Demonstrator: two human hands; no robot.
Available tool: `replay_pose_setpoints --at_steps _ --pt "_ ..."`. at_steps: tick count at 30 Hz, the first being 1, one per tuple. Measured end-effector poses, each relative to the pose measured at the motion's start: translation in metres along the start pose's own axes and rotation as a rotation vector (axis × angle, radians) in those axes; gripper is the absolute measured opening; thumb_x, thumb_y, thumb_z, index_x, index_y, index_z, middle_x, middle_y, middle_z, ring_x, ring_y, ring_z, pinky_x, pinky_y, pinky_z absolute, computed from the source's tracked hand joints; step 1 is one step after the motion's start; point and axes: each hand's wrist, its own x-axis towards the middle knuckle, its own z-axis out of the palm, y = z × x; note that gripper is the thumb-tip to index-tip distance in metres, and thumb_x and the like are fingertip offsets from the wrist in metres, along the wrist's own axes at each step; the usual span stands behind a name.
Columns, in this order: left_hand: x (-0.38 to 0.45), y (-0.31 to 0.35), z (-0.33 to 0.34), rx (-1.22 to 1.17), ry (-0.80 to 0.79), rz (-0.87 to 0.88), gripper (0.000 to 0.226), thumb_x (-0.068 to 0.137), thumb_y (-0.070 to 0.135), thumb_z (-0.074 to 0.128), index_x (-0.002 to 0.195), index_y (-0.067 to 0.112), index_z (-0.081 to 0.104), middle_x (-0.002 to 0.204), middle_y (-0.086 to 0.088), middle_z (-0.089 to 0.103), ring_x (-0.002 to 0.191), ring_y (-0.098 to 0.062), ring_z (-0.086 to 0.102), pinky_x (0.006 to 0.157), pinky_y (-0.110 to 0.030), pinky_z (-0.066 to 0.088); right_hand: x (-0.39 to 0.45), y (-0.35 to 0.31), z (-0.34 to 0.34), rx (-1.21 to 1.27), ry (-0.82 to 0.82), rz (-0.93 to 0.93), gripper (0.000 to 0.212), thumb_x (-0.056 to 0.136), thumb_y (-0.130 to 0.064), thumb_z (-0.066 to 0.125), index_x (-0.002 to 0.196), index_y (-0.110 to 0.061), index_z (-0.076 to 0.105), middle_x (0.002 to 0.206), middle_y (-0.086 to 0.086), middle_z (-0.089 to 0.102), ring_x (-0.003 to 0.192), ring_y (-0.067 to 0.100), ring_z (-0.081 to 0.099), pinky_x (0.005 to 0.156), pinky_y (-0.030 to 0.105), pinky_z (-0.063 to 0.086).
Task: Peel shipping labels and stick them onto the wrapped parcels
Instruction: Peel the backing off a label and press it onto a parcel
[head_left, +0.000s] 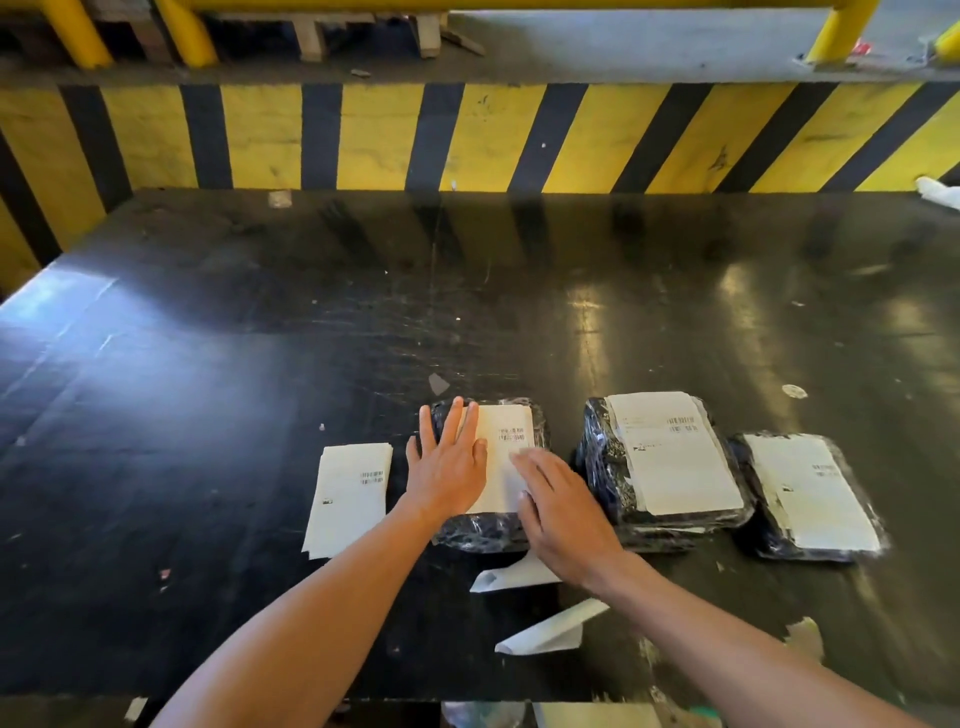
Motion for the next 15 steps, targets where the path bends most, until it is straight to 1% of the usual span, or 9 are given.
replay_pose_setpoints --at_steps 1,2,3,4,7,10,12,14,15 --pt "0.0 -0.002 -0.003 0.041 0.002 0.033 0.057 0.103 0.047 0.012 0.155 0.035 -0.007 0.165 0.008 -0.014 0.149 -0.034 -0.022 0.12 -0.061 0.003 0.006 0.001 0.003 -0.013 -0.063 0.055 0.054 0.105 -0.036 0.022 0.156 -0.02 0.02 0.165 -0.003 0.017 0.152 0.012 0.008 0.124 0.04 0.017" --pt "0.0 -0.004 -0.005 0.073 0.003 0.069 0.056 0.103 0.046 0.012 0.155 0.037 -0.008 0.165 0.008 -0.014 0.149 -0.033 -0.023 0.12 -0.061 0.003 0.01 0.001 0.006 -0.045 -0.125 0.1 0.057 0.105 -0.038 0.018 0.158 -0.021 0.008 0.167 -0.007 0.001 0.152 0.009 -0.006 0.124 0.041 0.009" --pt "-0.002 -0.006 -0.005 0.1 0.001 0.104 0.055 0.103 0.046 0.013 0.154 0.038 -0.007 0.165 0.008 -0.014 0.149 -0.033 -0.023 0.12 -0.061 0.004 0.011 0.001 0.009 -0.071 -0.168 0.129 0.057 0.105 -0.039 0.015 0.158 -0.022 0.001 0.166 -0.009 -0.008 0.151 0.007 -0.014 0.123 0.042 0.006" --pt "-0.005 -0.008 -0.004 0.126 -0.004 0.135 0.055 0.103 0.045 0.013 0.154 0.038 -0.006 0.165 0.008 -0.014 0.149 -0.032 -0.024 0.12 -0.062 0.004 0.01 0.001 0.011 -0.084 -0.187 0.143 0.057 0.105 -0.04 0.013 0.158 -0.023 -0.002 0.165 -0.01 -0.013 0.15 0.007 -0.018 0.122 0.043 0.005" --pt "-0.026 -0.014 0.003 0.162 -0.006 0.204 0.056 0.102 0.049 0.008 0.155 0.036 -0.006 0.165 0.01 -0.016 0.147 -0.029 -0.029 0.121 -0.059 0.001 0.006 0.0 0.012 -0.104 -0.199 0.147 0.058 0.105 -0.041 0.011 0.158 -0.023 -0.006 0.164 -0.011 -0.017 0.149 0.007 -0.021 0.122 0.044 0.008" --pt "-0.056 -0.02 0.009 0.179 -0.009 0.263 0.06 0.097 0.052 -0.003 0.154 0.036 -0.012 0.162 0.014 -0.021 0.145 -0.024 -0.034 0.123 -0.053 -0.005 0.005 0.002 0.014 -0.128 -0.199 0.154 0.058 0.105 -0.041 0.011 0.157 -0.023 -0.008 0.164 -0.01 -0.018 0.149 0.008 -0.021 0.123 0.046 0.009" --pt "-0.076 -0.026 0.011 0.195 -0.019 0.297 0.062 0.094 0.053 -0.005 0.153 0.037 -0.015 0.161 0.014 -0.024 0.144 -0.023 -0.035 0.122 -0.048 -0.009 0.006 0.002 0.016 -0.127 -0.192 0.161 0.059 0.105 -0.041 0.011 0.157 -0.023 -0.009 0.164 -0.01 -0.019 0.149 0.008 -0.021 0.124 0.046 0.009" --pt "-0.092 -0.033 0.013 0.2 -0.005 0.342 0.061 0.095 0.053 -0.004 0.154 0.037 -0.011 0.161 0.015 -0.022 0.146 -0.022 -0.033 0.121 -0.043 -0.011 0.005 0.003 0.017 -0.129 -0.185 0.158 0.059 0.105 -0.042 0.011 0.157 -0.024 -0.009 0.164 -0.011 -0.019 0.149 0.007 -0.021 0.123 0.046 0.009" --pt "-0.098 -0.038 0.013 0.189 0.011 0.37 0.06 0.097 0.053 -0.002 0.155 0.038 -0.005 0.161 0.015 -0.017 0.147 -0.021 -0.029 0.121 -0.042 -0.01 0.005 0.003 0.018 -0.126 -0.184 0.155 0.059 0.105 -0.042 0.011 0.157 -0.024 -0.008 0.164 -0.011 -0.019 0.149 0.007 -0.021 0.123 0.046 0.01"
